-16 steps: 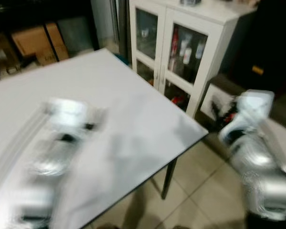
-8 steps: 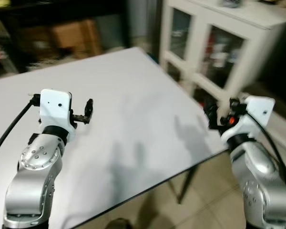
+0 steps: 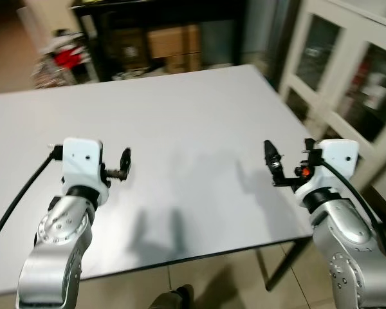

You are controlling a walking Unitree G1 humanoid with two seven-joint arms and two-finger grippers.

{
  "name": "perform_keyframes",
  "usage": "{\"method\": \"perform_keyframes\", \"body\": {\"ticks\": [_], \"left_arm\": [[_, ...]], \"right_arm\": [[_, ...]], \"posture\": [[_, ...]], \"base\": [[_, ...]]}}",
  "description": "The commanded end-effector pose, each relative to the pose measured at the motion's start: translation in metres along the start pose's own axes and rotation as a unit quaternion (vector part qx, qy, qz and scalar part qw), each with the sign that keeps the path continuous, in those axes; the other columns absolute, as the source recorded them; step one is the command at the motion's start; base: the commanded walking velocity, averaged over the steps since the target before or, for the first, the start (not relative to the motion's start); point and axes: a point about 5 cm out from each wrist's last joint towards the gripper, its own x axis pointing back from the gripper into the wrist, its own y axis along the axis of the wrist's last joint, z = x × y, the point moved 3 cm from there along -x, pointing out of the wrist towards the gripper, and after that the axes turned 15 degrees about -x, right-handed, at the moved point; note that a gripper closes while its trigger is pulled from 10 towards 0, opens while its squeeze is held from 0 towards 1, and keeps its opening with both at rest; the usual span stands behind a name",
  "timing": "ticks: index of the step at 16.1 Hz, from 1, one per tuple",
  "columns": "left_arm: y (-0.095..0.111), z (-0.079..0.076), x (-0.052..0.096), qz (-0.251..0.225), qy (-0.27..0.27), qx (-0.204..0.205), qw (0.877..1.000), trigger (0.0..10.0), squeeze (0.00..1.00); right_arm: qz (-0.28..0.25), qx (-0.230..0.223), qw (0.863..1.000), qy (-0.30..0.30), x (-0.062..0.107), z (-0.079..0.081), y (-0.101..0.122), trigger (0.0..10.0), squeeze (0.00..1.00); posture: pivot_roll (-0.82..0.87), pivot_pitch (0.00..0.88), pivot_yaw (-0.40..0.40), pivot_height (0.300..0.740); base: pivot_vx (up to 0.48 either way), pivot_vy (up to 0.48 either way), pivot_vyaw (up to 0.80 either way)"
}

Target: Setting the table

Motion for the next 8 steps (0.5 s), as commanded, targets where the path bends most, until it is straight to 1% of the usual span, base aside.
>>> {"method": "perform_keyframes", "body": {"ticks": [1,3,6,8], "left_arm": [[0.002,-0.001,0.004,-0.005,0.005,-0.015,1.000,10.0,0.00],[0.000,0.001,0.011,-0.002,0.010,-0.019,1.000,10.0,0.00],[0.000,0.000,0.014,-0.002,0.005,-0.022,1.000,10.0,0.00],[0.002,-0.001,0.015,-0.004,-0.002,-0.027,1.000,10.0,0.00]], "right_arm": [[0.007,0.000,1.000,0.017,-0.002,0.006,0.000,10.0,1.00],[0.017,-0.003,1.000,0.024,-0.005,0.008,-0.004,10.0,1.00],[0.017,-0.010,1.000,0.013,-0.006,0.006,-0.006,10.0,1.00],[0.020,-0.014,1.000,-0.001,-0.003,0.002,-0.009,10.0,1.00]], "posture": [[0.00,0.000,0.038,0.740],[0.01,0.000,0.019,0.740],[0.02,0.000,0.024,0.740],[0.01,0.000,0.037,0.740]], "base": [[0.000,0.000,0.80],[0.000,0.000,0.80],[0.000,0.000,0.80],[0.000,0.291,0.80]]}}
